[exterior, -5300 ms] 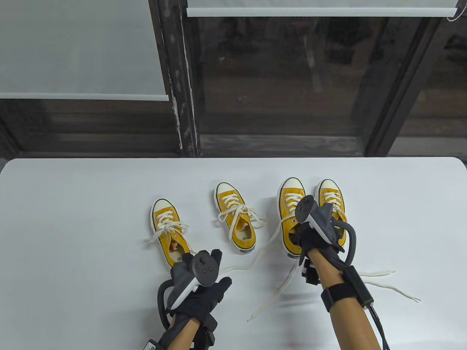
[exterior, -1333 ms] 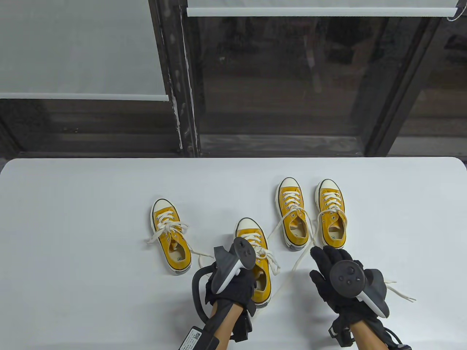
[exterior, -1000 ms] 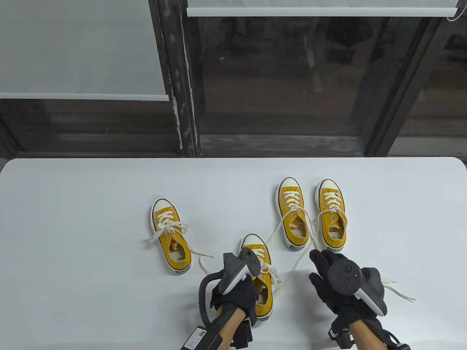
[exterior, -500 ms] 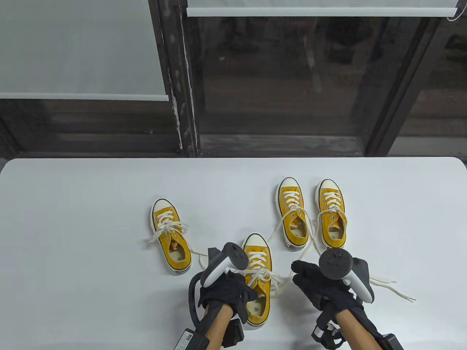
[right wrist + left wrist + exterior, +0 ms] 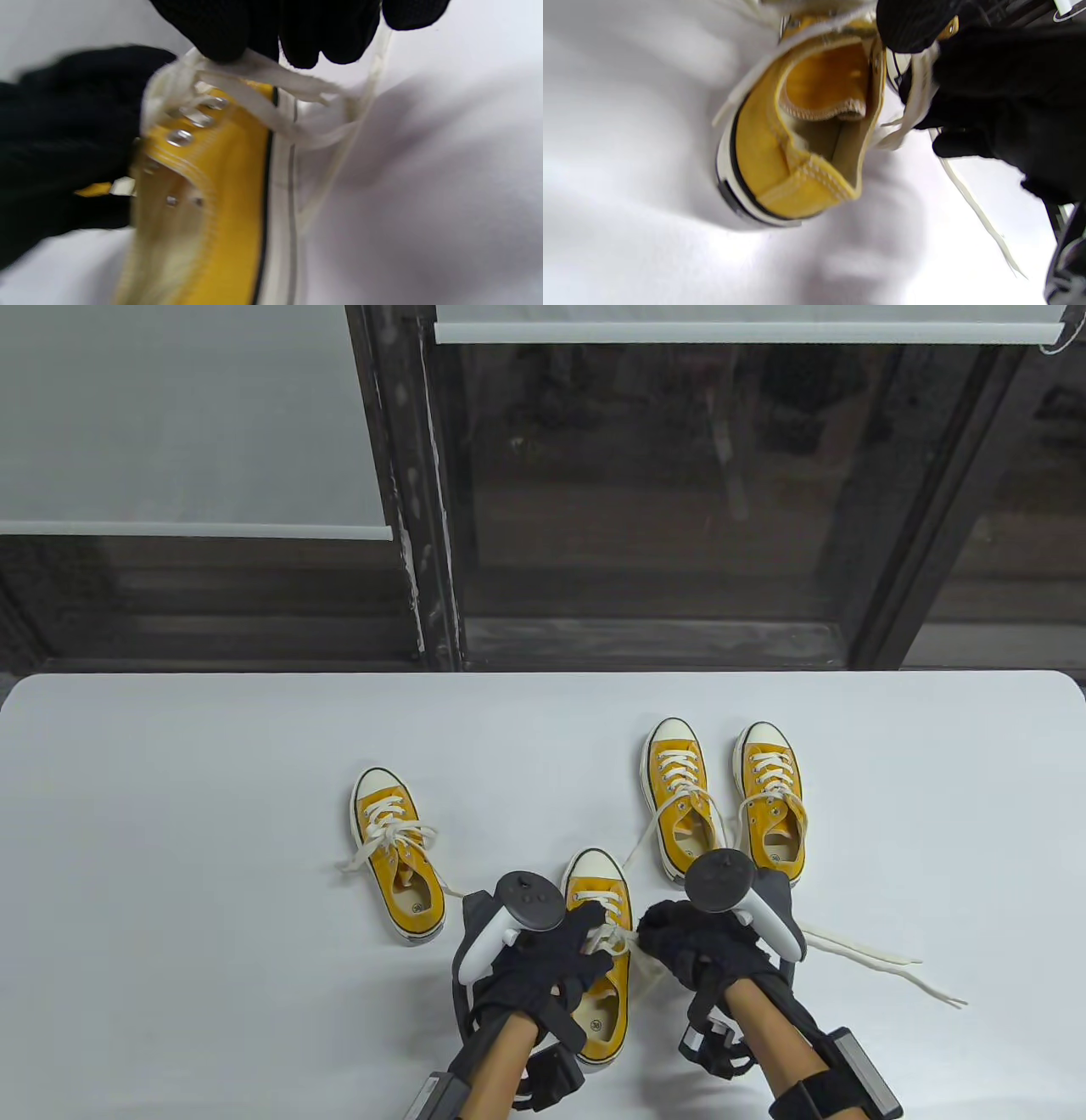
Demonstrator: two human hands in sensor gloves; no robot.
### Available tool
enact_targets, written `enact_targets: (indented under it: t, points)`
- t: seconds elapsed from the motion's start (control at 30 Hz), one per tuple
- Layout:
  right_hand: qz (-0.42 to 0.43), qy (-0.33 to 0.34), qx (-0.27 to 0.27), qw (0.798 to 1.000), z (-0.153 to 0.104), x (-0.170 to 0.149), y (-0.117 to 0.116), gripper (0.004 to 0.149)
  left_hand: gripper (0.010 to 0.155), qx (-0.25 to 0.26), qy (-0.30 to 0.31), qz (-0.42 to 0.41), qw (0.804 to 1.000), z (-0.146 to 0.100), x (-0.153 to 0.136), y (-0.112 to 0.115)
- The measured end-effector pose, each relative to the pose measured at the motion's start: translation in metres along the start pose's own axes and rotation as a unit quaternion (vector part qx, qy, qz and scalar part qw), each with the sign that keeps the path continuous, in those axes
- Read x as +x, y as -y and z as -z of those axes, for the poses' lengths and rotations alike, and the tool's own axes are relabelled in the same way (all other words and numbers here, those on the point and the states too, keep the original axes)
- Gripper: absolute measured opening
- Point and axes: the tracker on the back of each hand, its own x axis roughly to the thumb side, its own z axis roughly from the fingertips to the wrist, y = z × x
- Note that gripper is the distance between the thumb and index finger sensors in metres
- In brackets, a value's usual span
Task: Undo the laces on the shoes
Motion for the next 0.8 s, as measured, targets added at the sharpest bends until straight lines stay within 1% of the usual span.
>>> enact_targets:
  t: [0.13,0.17,0.23,0.43,0.53,0.63,0.67,0.8]
  points:
    - [0.008,0.016,0.019,1.000,-0.005,0.009,0.016,0.040,0.066,-0.041,-0.001,-0.018,0.999,0.009,-0.003,0.005]
    - [0.013,0.018,0.040,0.999,-0.006,0.013,0.020,0.041,0.066,-0.037,-0.006,-0.016,0.999,0.009,-0.003,0.005]
    - [0.031,0.020,0.063,0.997,-0.007,0.020,0.026,0.041,0.064,-0.026,-0.015,-0.007,1.000,0.010,-0.003,0.007]
    - [0.039,0.043,0.066,0.996,-0.013,0.052,0.046,0.040,0.064,-0.022,-0.029,0.007,0.999,0.012,-0.003,0.011]
    - [0.044,0.062,0.091,0.993,-0.019,0.066,0.052,0.040,0.063,-0.013,-0.033,0.021,0.999,0.012,-0.002,0.012]
    - [0.146,0.105,0.085,0.980,-0.035,0.080,0.067,0.040,0.063,-0.013,-0.035,0.015,0.999,0.013,-0.003,0.012]
    - [0.169,0.119,0.086,0.975,-0.040,0.083,0.073,0.040,0.062,-0.015,-0.035,0.016,0.999,0.013,-0.004,0.012]
    - [0.259,0.195,0.087,0.942,-0.066,0.098,0.099,0.040,0.062,-0.014,-0.038,0.016,0.999,0.012,-0.003,0.012]
